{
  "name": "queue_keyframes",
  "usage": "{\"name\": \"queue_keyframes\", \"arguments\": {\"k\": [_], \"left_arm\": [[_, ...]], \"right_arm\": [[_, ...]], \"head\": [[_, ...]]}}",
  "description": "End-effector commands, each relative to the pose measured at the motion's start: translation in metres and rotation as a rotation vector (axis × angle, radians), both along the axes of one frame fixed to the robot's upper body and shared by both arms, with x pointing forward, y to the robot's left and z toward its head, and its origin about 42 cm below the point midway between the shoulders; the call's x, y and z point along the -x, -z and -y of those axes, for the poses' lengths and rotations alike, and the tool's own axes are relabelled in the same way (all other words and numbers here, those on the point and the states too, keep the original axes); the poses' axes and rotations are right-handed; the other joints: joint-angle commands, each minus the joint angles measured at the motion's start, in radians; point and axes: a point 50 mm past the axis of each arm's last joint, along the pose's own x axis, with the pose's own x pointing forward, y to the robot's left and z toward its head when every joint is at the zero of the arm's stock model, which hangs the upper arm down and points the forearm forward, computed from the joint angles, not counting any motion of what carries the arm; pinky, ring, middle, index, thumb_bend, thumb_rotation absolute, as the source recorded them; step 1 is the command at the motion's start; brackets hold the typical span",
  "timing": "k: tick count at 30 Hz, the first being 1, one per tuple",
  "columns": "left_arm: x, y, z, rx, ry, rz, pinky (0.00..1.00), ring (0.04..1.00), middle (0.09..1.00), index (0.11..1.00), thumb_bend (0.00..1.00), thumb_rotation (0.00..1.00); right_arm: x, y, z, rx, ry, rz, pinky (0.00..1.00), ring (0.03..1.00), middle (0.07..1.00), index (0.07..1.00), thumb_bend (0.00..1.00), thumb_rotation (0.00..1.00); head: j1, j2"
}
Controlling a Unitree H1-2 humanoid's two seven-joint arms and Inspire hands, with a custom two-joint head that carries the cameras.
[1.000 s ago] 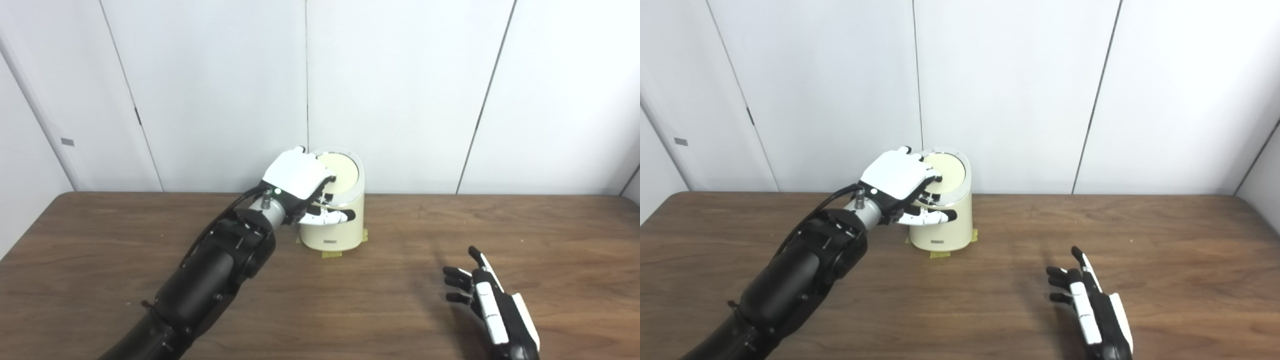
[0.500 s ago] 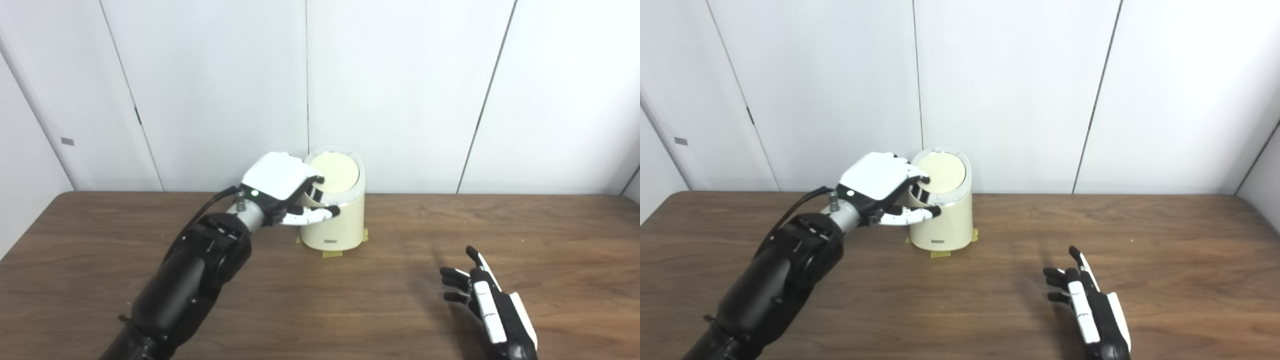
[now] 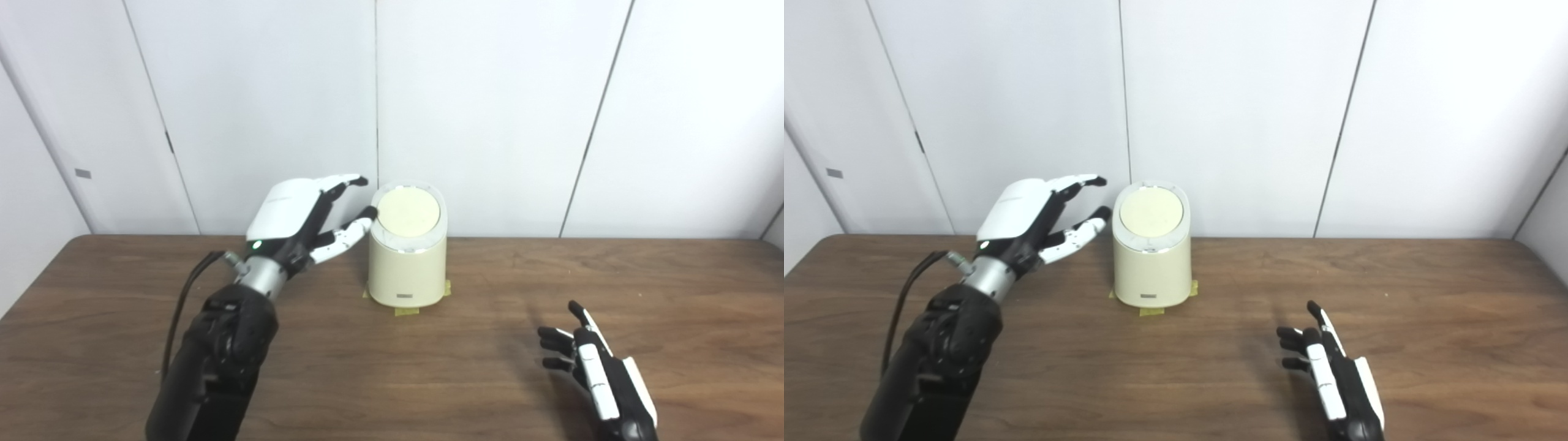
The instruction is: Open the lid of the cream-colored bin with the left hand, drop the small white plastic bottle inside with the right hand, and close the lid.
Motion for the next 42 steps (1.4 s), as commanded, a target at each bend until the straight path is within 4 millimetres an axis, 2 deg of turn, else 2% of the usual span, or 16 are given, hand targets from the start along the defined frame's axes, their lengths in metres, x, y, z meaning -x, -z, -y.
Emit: {"name": "queue_keyframes", "arguments": {"k": [1,2,5,7,9,12,15,16,22,24,27,30,34,42], "left_arm": [[0.012,-0.015,0.0,0.117,-0.003,0.028,0.88,0.923,0.903,0.888,0.38,0.9],[0.017,-0.011,-0.002,0.154,-0.007,0.016,0.9,0.928,0.905,0.89,0.37,0.91],[0.033,0.01,-0.008,0.271,-0.013,-0.02,0.82,0.895,0.894,0.883,0.33,0.86],[0.043,0.024,-0.011,0.361,-0.021,-0.061,0.82,0.886,0.88,0.876,0.32,0.85],[0.051,0.037,-0.015,0.427,-0.028,-0.09,0.83,0.888,0.866,0.873,0.32,0.86],[0.067,0.059,-0.02,0.516,-0.03,-0.14,0.83,0.888,0.868,0.881,0.31,0.93],[0.083,0.076,-0.025,0.631,-0.033,-0.174,0.78,0.873,0.879,0.891,0.35,0.89],[0.088,0.082,-0.026,0.665,-0.043,-0.181,0.81,0.868,0.877,0.896,0.35,0.89],[0.112,0.101,-0.033,0.743,-0.093,-0.201,0.93,0.873,0.872,0.917,0.37,0.96],[0.118,0.107,-0.036,0.78,-0.108,-0.21,0.93,0.873,0.871,0.921,0.36,0.97],[0.126,0.115,-0.04,0.837,-0.127,-0.216,0.9,0.877,0.881,0.926,0.31,0.92],[0.132,0.122,-0.043,0.879,-0.139,-0.214,0.9,0.887,0.896,0.93,0.33,0.92],[0.139,0.129,-0.046,0.93,-0.156,-0.204,0.86,0.873,0.886,0.91,0.39,0.84],[0.154,0.138,-0.046,0.994,-0.195,-0.189,0.85,0.858,0.875,0.893,0.41,0.82]], "right_arm": [[-0.008,-0.016,-0.001,0.008,-0.02,0.084,0.65,0.76,0.755,0.944,0.53,1.0],[-0.008,-0.016,-0.001,0.01,-0.019,0.084,0.65,0.758,0.754,0.942,0.53,1.0],[-0.008,-0.016,-0.001,0.011,-0.02,0.085,0.66,0.76,0.753,0.943,0.53,1.0],[-0.008,-0.017,-0.001,-0.001,-0.022,0.087,0.66,0.762,0.752,0.941,0.53,1.0],[-0.008,-0.018,-0.001,0.005,-0.026,0.088,0.66,0.764,0.755,0.941,0.53,1.0],[-0.007,-0.017,-0.001,0.013,-0.031,0.087,0.67,0.769,0.763,0.948,0.53,1.0],[-0.007,-0.018,0.0,0.014,-0.026,0.089,0.66,0.763,0.763,0.949,0.53,1.0],[-0.007,-0.018,0.0,0.013,-0.025,0.09,0.65,0.766,0.772,0.948,0.53,1.0],[-0.006,-0.022,0.001,-0.014,-0.019,0.106,0.65,0.773,0.79,0.953,0.54,1.0],[-0.006,-0.023,0.002,-0.012,-0.016,0.116,0.64,0.767,0.788,0.952,0.56,1.0],[-0.005,-0.025,0.004,-0.03,-0.009,0.128,0.66,0.778,0.795,0.949,0.6,1.0],[-0.004,-0.027,0.006,-0.05,0.001,0.126,0.68,0.795,0.804,0.947,0.62,1.0],[-0.002,-0.029,0.009,-0.068,0.01,0.13,0.7,0.813,0.823,0.954,0.64,1.0],[0.004,-0.029,0.008,-0.072,0.015,0.142,0.68,0.808,0.831,0.946,0.65,1.0]], "head": [[0.0,0.001],[0.0,0.001],[0.001,0.002],[0.001,0.004],[0.001,0.004],[0.0,0.004],[-0.001,0.007],[0.001,0.009],[0.002,0.014],[0.002,0.016],[0.005,0.02],[0.006,0.024],[0.006,0.034],[0.012,0.061]]}}
